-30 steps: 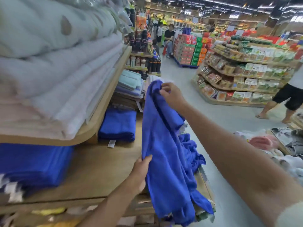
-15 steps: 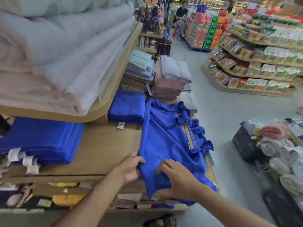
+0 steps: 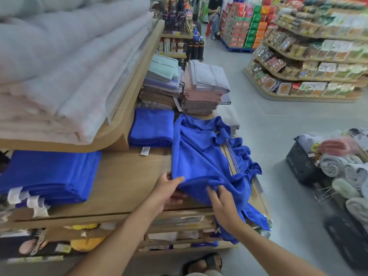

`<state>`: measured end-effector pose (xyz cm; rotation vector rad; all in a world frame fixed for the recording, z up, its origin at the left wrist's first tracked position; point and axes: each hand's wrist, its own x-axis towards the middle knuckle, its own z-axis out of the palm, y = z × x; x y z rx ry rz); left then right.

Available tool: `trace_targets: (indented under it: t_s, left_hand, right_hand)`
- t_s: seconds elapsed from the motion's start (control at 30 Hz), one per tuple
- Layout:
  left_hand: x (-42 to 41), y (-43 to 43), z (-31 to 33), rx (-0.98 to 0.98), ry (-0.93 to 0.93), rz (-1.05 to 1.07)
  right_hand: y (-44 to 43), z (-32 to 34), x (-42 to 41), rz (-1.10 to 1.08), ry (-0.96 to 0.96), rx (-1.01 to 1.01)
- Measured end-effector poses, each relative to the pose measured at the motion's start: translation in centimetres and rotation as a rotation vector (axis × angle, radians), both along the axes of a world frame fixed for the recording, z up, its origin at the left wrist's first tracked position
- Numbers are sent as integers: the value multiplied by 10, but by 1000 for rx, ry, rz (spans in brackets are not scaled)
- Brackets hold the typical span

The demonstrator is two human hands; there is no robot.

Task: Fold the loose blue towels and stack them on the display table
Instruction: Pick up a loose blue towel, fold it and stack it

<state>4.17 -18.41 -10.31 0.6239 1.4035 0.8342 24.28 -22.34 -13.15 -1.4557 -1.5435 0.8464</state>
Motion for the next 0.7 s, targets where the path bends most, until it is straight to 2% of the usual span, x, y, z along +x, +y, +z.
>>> trace_targets:
  t_s: [0.07, 0.13, 0.2, 0.3, 0.5, 0.57, 0.7]
  left_hand:
    - [3, 15, 9, 225, 459, -78]
    - [7, 33, 18, 548, 866, -144]
    - [15, 57, 27, 792, 1017, -252]
    - [38, 94, 37, 824, 1125, -410]
    - [71, 153, 27, 555, 1384, -624]
    - [75, 164, 23, 551, 1336, -589]
    - [74, 187, 51, 487, 978, -383]
  right_hand:
    - [9, 6, 1, -115, 189, -93]
    - [16, 9, 0, -125, 249, -121]
    - [18, 7, -3, -130, 227, -115]
    - [15, 1, -5, -167, 172, -91]
    - [15, -3, 0, -170, 249, -81]
    - [15, -3, 0, -166, 264, -74]
    - [15, -7, 3, -155, 296, -45]
